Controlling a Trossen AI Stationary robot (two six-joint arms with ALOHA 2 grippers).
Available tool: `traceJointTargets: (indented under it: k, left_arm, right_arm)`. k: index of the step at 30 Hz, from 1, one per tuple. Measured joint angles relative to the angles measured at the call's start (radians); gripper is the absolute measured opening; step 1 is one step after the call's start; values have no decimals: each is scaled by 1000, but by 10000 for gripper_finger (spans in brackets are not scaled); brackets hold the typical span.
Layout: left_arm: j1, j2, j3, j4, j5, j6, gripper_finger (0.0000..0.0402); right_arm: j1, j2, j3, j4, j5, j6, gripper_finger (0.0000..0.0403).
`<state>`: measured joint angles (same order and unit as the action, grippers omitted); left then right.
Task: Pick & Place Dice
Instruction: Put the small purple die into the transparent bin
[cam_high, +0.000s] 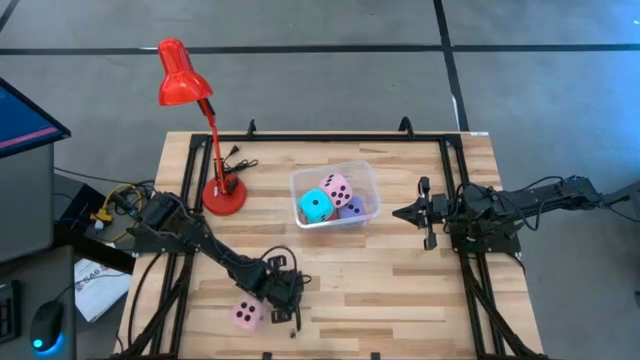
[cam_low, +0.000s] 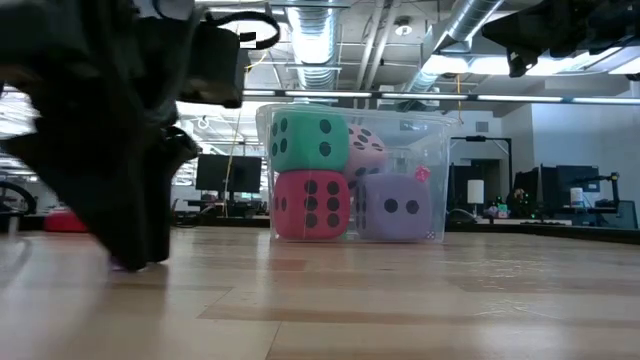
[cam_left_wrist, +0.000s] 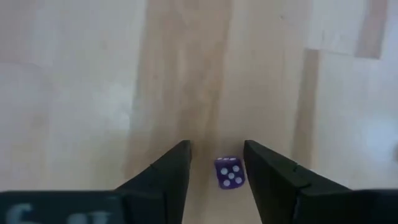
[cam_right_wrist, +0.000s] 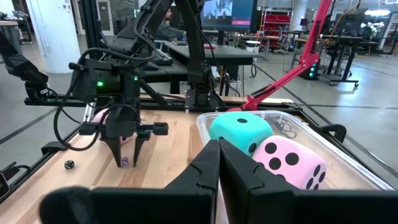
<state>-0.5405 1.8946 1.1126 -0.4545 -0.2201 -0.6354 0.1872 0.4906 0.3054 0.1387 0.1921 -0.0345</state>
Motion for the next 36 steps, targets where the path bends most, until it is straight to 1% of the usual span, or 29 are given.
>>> traceJointTargets:
  k: [3, 8, 18, 23, 25, 30, 33, 36]
  left_arm:
    - [27, 0, 0, 2, 0, 32, 145]
    - [67, 0, 0, 8, -2, 29, 143]
    - [77, 0, 0, 9, 0, 32, 132]
    - [96, -12, 0, 17, 3, 95, 132]
    - [98, -36, 0, 10, 9, 97, 131]
    - [86, -151, 0, 4, 83, 126, 131]
    - [71, -244, 0, 3, 81, 102, 131]
    - [53, -317, 0, -1, 41, 36, 131]
  right_arm:
    - [0, 0, 0, 0, 0, 0, 5]
    - [0, 0, 0, 0, 0, 0, 5]
    - [0, 0, 0, -3, 0, 0, 5]
    - [0, 0, 0, -3, 0, 0, 5]
    - [0, 0, 0, -3, 0, 0, 5]
    - [0, 0, 0, -3, 0, -2, 5]
    - [0, 0, 0, -3, 0, -2, 5]
    - [0, 0, 0, -3, 0, -2, 5]
